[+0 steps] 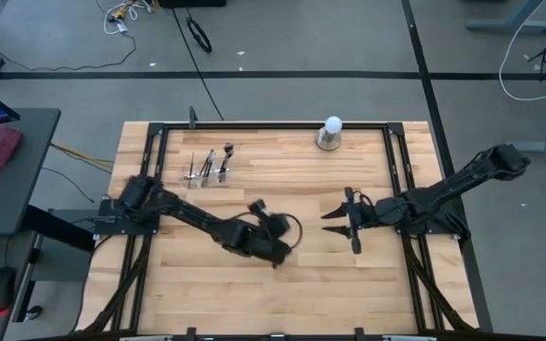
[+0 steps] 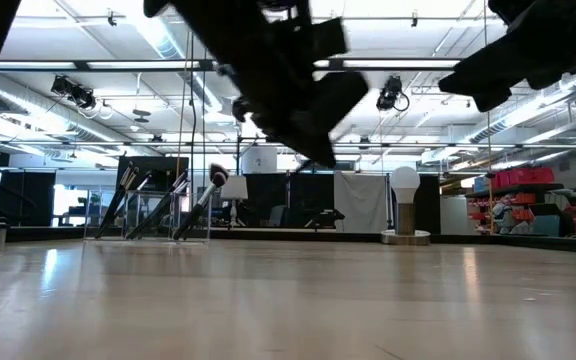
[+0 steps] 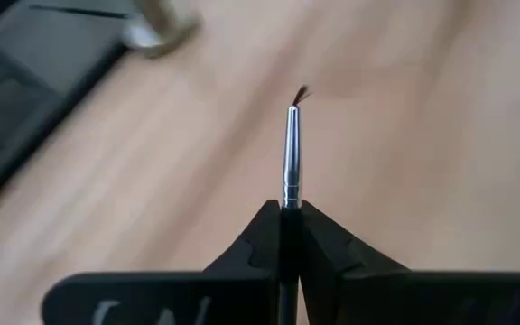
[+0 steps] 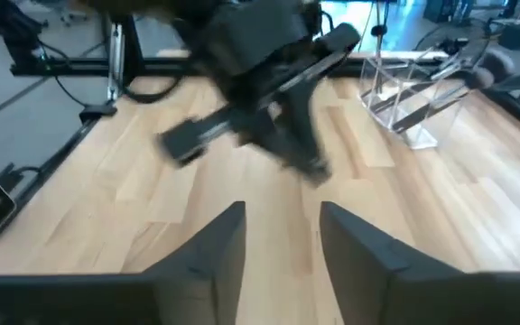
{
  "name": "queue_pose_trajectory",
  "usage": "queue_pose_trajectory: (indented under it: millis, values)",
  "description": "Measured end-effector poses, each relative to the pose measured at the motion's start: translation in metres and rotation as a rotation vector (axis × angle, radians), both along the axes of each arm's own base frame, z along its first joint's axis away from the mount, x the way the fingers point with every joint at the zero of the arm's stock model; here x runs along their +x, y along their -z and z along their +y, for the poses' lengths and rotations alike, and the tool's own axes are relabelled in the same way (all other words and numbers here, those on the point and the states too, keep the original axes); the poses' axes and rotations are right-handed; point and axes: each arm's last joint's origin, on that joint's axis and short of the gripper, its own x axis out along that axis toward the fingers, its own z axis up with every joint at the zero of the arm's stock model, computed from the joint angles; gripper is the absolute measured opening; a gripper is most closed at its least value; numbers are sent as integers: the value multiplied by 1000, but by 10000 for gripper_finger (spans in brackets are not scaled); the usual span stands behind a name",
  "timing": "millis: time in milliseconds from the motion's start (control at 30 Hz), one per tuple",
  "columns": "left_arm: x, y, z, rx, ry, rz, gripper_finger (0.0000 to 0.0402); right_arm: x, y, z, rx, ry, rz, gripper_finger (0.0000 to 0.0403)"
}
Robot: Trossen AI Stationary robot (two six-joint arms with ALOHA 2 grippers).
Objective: Put items in baskets/containers
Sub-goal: Put the black liner brush into the middle section of the transparent organizer
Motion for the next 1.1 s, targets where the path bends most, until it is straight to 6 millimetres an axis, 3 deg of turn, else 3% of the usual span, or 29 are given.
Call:
queue_pose_trajectory:
  millis: [167, 333, 433, 533, 700, 900, 1100]
  values:
    - [-48, -25, 28, 68, -113, -81, 20, -8, -5, -3, 3, 1, 4, 161]
    - [-117, -49, 69, 77, -243, -281, 20, -8, -5, -3, 3, 1, 4, 162]
    - [-154, -55, 94, 98, -342, -423, 20, -8, -4, -3, 2, 0, 4, 162]
    - [-183, -43, 115, 127, -402, -462, 20, -6, -5, -2, -6, -4, -9, 162]
    - [-206, -16, 140, 174, -487, -509, 20, -5, -4, -2, -13, -6, -10, 162]
    - [-220, 11, 153, 149, -510, -500, 21, -4, -4, -2, -13, -7, -15, 162]
    - [-225, 20, 156, 115, -512, -493, 84, -4, -4, -2, -14, -7, -14, 162]
